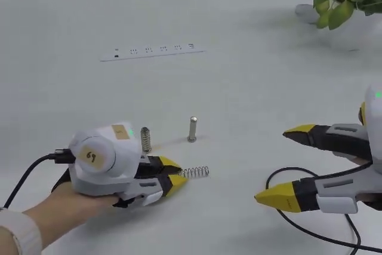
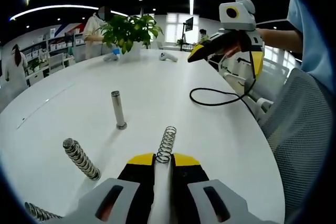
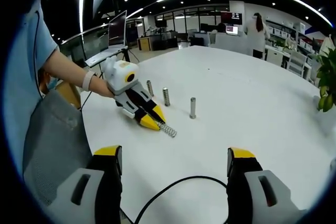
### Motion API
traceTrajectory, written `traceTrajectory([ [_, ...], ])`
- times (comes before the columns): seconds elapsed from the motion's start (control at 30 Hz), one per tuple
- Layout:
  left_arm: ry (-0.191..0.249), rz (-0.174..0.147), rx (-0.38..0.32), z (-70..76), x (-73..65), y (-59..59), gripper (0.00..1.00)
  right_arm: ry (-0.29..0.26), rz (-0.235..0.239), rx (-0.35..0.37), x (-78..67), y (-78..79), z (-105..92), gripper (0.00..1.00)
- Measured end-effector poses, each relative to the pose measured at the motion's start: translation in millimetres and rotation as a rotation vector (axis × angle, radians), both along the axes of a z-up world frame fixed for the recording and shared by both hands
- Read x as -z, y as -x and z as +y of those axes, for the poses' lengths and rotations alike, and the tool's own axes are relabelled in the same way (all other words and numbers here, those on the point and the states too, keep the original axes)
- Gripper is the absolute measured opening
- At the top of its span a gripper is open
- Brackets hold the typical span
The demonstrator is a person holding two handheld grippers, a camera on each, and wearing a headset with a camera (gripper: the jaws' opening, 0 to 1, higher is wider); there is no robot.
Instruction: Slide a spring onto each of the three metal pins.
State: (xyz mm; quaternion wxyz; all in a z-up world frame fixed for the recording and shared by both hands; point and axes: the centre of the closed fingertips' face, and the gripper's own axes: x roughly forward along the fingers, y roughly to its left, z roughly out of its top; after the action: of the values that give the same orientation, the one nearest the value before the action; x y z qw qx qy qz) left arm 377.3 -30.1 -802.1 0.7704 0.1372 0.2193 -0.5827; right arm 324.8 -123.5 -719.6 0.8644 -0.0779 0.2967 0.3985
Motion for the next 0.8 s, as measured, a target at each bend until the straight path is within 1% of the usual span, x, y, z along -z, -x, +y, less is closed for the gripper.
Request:
traceTrajectory([
  [0.1,-0.001,0.004,-0.002,0.0,0.3,-0.9,0.03,-0.003,0.001,-0.001,0.5,0.4,1.3,0.81],
  [0.33,-0.002,0.002,-0.004,-0.4,-0.1,-1.8,0.02,-0.001,0.007,-0.004,2.2,2.1,2.8,0.8],
  [0.4,0.002,0.006,-0.003,-0.9,-0.7,-1.6,0.02,0.001,0.007,-0.005,2.4,2.5,2.8,0.8],
  [0.73,0.011,-0.003,-0.003,0.4,-7.2,-2.2,0.02,0.0,0.012,-0.011,3.1,4.2,4.6,0.8],
  [0.8,0.013,-0.012,-0.001,0.9,-10.0,-1.9,0.02,0.002,0.011,-0.012,3.0,4.1,4.7,0.79],
])
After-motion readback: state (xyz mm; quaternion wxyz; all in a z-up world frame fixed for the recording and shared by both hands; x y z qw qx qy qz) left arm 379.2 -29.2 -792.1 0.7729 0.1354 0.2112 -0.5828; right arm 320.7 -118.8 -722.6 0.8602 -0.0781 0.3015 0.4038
